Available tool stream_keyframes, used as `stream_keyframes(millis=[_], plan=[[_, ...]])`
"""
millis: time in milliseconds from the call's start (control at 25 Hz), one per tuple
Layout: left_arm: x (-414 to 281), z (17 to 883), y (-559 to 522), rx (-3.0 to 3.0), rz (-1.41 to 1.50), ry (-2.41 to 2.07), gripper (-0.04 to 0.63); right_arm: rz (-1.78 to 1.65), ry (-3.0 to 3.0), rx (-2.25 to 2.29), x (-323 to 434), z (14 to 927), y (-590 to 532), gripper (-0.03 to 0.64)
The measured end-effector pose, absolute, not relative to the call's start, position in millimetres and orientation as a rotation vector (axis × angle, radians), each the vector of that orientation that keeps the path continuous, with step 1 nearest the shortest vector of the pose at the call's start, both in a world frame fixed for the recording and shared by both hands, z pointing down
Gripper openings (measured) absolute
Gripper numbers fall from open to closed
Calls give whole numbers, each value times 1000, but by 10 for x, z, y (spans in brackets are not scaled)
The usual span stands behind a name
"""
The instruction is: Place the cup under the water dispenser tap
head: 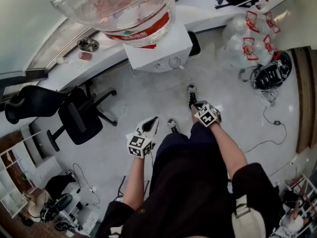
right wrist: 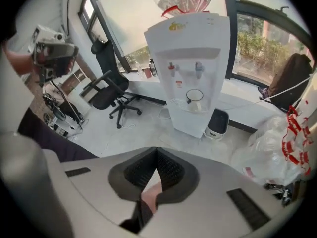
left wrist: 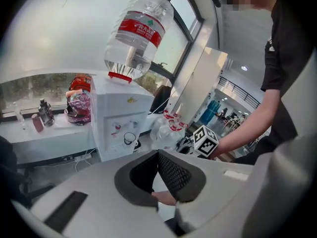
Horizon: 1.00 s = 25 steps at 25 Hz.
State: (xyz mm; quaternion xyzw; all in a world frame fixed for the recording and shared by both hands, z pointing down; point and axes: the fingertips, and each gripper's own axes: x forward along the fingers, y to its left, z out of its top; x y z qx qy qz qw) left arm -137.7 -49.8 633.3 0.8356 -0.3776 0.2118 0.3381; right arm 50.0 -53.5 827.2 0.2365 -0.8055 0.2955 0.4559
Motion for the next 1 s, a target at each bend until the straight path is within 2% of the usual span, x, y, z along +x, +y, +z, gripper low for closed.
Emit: stream_keyframes(millis=[120,320,1000], plan=[[-1299,6276,-496,2206,535,-968,0,828,-2115,512,292,7905,-472,-5],[-1183,6086,-572,2263,506,-950,0,739,-2224,485,134,7346,-562,-5],[-1278,5446,-187,2463,421,-908,0,488,-2400,852,30,6027,-293,-6]])
